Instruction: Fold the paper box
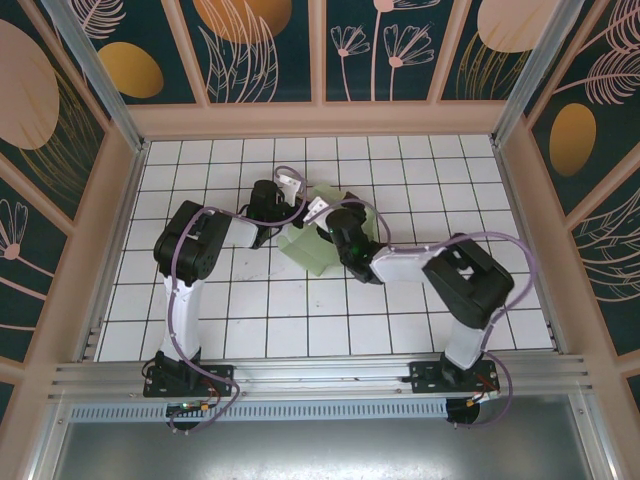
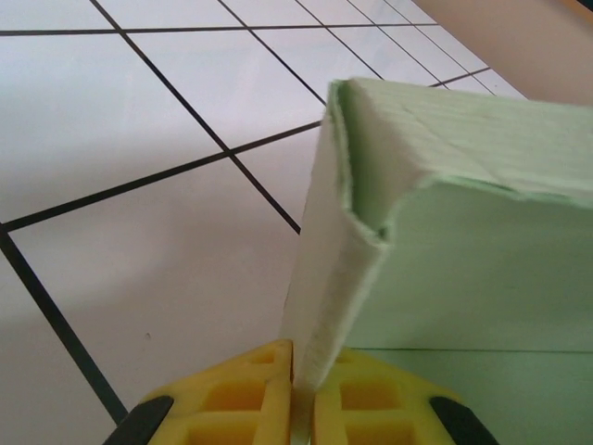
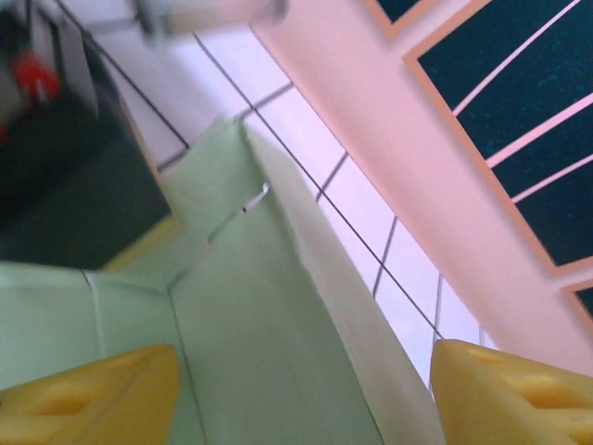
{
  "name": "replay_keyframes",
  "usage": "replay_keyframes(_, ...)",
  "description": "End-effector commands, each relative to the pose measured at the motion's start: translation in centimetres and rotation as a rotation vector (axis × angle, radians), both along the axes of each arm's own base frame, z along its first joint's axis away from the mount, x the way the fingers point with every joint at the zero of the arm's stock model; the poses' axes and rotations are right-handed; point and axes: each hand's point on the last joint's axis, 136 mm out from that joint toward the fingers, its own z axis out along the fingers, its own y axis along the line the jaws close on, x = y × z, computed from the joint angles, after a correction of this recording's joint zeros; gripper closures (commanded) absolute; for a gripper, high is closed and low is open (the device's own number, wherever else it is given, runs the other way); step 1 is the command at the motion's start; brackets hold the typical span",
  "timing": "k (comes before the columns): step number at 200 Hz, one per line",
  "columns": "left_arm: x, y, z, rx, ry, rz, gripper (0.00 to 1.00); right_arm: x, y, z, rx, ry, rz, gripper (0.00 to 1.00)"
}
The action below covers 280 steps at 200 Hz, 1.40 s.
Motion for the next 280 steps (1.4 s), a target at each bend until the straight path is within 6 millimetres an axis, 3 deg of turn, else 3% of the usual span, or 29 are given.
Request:
replay_keyframes(1, -0.7, -0.3, -0.3, 0.0, 0.005, -0.025, 0.9, -2.0, 1.5, 0.8, 0.249, 0.172, 0.063, 0.26)
replay_keyframes(53, -0.7, 0.3, 0.0, 0.024, -0.017, -0.002, 0.95, -3.6, 2.4, 5.3, 0.678, 0.308, 0.192, 0.25)
replay_keyframes(90, -1.0, 1.6, 0.8, 0.076, -0.071, 0.047, 0.95, -2.9, -0.5, 8.4, 0.992, 0.361, 0.234, 0.25)
replay_keyframes(108, -0.9, 2.2, 1.6, 0.097, -0.113, 0.073, 0.94, -2.1, -1.3, 8.9, 1.046, 0.387, 0.211, 0.25)
replay_keyframes(152, -2.0, 3.5, 0.1, 0.149, -0.119, 0.095, 0.93, -1.1, -2.1, 10.9, 1.154, 0.452, 0.222, 0.25)
replay_keyframes(176, -3.5, 4.2, -0.2, 0.162, -0.169, 0.082, 0.95, 1.0, -2.0, 8.7, 1.146, 0.6, 0.1, 0.27)
replay_keyframes(205, -4.5, 5.0, 0.2, 0.188, -0.221, 0.09, 0.96, 2.3, 0.9, 5.9, 1.101, 0.816, 0.055, 0.29)
replay_keyframes(240, -5.5, 5.2, -0.5, 0.243, -0.232, 0.077, 0.94, 3.7, 3.1, 3.5, 1.118, 0.921, 0.029, 0.31)
replay_keyframes(280, -7.8, 5.2, -1.5, 0.286, -0.212, 0.077, 0.93, 3.0, 6.1, 0.6, 1.109, 1.031, 0.05, 0.32)
